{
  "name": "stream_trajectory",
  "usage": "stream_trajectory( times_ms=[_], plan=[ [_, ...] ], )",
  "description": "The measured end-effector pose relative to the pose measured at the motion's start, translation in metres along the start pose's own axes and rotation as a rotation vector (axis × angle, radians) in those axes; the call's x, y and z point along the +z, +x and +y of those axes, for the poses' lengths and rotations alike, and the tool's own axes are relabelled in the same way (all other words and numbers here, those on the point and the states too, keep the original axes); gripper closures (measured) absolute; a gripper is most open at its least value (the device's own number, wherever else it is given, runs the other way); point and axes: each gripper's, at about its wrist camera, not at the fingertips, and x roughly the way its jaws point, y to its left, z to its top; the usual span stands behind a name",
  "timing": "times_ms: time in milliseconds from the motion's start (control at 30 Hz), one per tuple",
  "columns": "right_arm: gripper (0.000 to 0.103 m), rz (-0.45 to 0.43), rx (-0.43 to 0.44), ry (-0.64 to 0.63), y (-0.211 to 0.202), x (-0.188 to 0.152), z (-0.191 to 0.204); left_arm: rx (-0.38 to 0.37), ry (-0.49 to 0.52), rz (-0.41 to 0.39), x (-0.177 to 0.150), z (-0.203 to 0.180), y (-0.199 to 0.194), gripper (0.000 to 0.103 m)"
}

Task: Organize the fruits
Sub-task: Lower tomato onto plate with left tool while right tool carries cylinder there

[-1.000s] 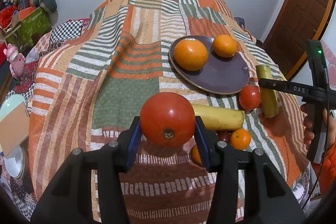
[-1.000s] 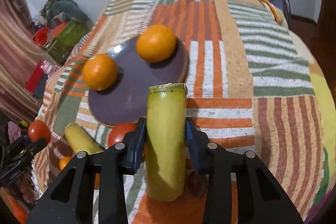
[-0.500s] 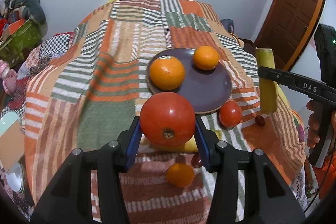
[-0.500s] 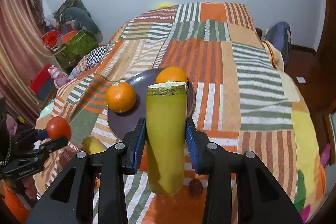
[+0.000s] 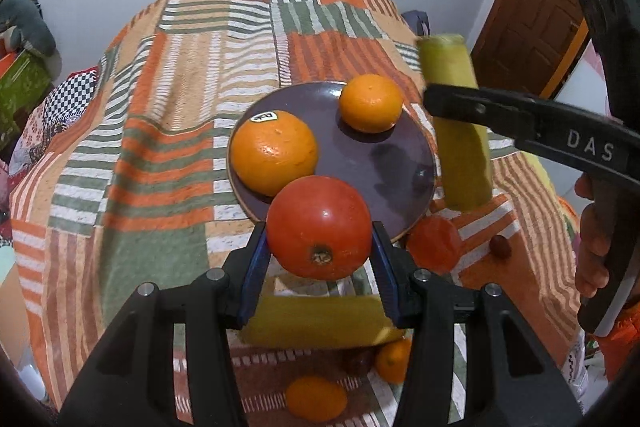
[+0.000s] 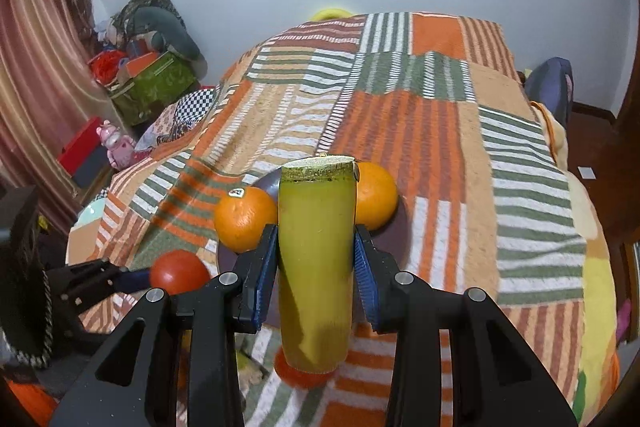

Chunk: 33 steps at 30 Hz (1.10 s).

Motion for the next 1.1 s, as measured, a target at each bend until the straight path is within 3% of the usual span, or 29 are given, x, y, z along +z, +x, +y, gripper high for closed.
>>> stream_trajectory(
  times_ms=[133,767,1100],
  plan=[
    [0.069,0.024,0.004,-0.012,0.017,0.004,0.006,-0.031,-0.028,0.040,0.004,0.005,0.015,0.054],
    [0.069,0.153,0.000,-0.021,0.072,0.002,0.012,-0.024,-0.062,0.109,0.015,0.018,0.047,0.054],
    [0.067,0.191,-0.001,-0.019,0.079,0.001,0.011,0.014,-0.038,0.073,0.017,0.017,0.041,0.040]
  ],
)
